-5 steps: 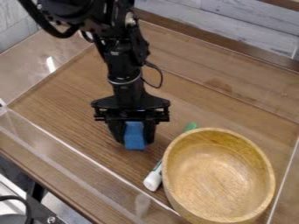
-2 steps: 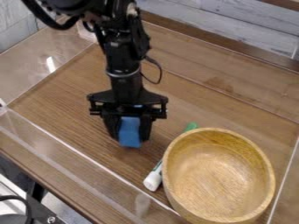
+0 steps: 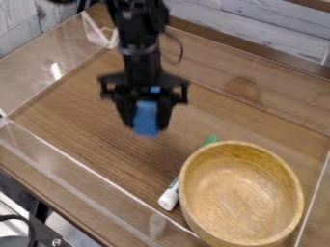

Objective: Put the blue block in the brown bowl

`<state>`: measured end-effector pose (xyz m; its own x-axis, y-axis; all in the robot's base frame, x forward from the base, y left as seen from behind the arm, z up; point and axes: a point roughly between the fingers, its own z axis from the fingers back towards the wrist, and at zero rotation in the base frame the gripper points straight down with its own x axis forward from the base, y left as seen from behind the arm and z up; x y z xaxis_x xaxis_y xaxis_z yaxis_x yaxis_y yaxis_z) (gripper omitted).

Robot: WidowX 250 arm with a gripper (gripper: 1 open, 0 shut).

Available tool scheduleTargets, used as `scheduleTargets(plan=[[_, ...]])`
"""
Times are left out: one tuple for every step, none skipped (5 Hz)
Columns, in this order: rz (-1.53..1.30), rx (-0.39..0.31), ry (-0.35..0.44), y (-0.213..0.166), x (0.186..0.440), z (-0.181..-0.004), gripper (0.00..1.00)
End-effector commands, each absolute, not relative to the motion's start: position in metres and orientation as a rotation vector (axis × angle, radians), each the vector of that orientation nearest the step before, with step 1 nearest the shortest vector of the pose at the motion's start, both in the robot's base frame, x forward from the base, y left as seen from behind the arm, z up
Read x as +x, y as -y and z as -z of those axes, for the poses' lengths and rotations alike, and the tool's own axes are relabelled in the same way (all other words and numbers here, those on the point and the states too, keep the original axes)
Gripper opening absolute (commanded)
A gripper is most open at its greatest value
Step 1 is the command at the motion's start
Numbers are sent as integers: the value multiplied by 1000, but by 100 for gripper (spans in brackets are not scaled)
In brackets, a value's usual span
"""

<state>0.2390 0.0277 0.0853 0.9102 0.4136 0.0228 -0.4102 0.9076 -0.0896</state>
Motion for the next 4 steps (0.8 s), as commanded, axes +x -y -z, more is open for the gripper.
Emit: scheduleTargets(plan=[[-360, -107, 126, -30, 258, -130, 0], [-297, -131, 156, -29, 273, -156, 0], [-243, -134, 173, -30, 285, -163, 0], [-187, -128, 180, -33, 292, -154, 0]])
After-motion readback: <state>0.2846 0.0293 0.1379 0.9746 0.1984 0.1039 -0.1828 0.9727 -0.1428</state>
